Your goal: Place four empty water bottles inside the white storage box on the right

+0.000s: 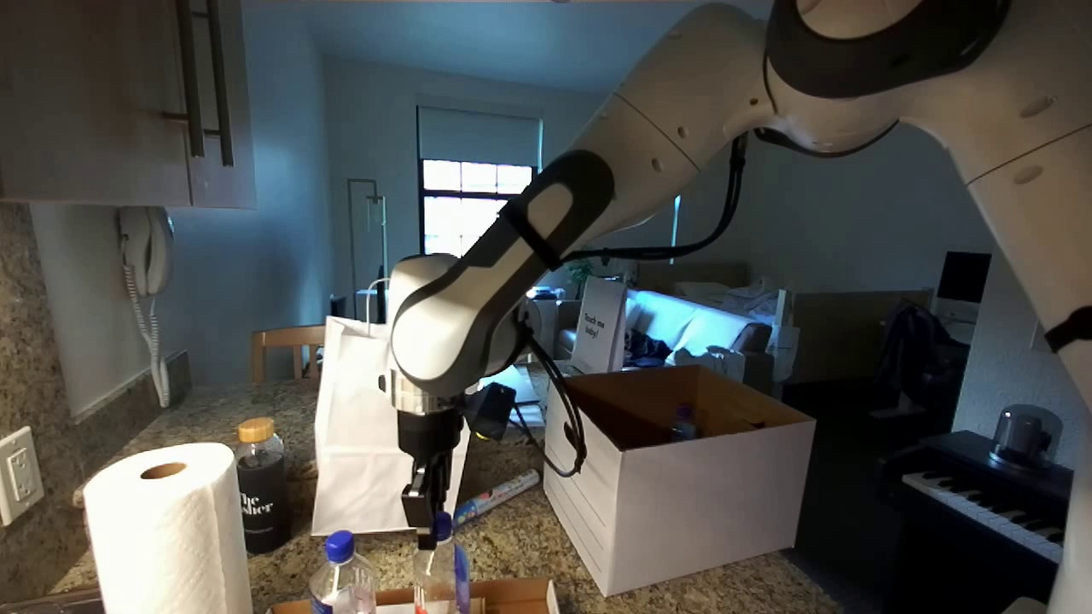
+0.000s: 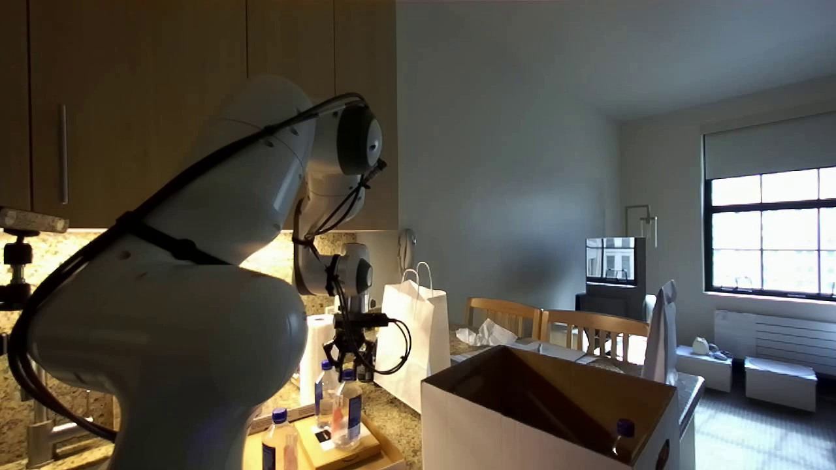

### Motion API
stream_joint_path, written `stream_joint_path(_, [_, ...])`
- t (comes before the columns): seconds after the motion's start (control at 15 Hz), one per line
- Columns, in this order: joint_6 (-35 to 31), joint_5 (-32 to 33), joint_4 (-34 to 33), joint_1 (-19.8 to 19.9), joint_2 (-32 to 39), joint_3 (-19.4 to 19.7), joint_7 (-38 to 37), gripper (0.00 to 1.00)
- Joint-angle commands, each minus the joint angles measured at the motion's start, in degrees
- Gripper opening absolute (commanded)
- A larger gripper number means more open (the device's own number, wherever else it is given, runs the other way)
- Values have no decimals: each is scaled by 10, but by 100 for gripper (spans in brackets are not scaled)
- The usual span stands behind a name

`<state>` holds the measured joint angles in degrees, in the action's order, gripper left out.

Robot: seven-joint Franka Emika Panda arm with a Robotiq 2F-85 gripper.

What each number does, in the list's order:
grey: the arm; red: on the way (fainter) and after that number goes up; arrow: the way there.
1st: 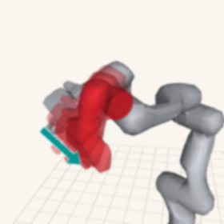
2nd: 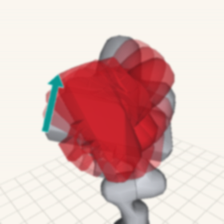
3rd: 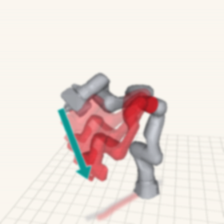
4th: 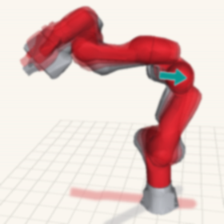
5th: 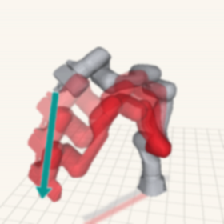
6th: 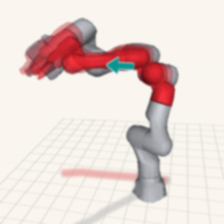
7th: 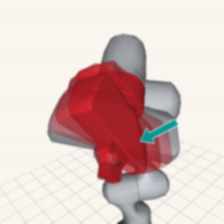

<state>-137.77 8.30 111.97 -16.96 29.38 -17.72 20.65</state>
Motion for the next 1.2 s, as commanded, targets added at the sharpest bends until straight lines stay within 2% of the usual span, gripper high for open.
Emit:
stream_joint_path(0.0, [40,23,-4,-9,-16,8,-6,14])
stream_joint_path(0.33, [67,99,-7,-41,-45,37,-58,15])
stream_joint_path(0.6, [60,113,11,-36,-97,34,-56,14])
stream_joint_path(0.8, [62,160,24,-47,-139,46,-88,14])
stream_joint_path(0.93, [83,198,26,-50,-164,50,-109,14])
stream_joint_path(1.13, [112,218,30,-40,-199,42,-95,14])
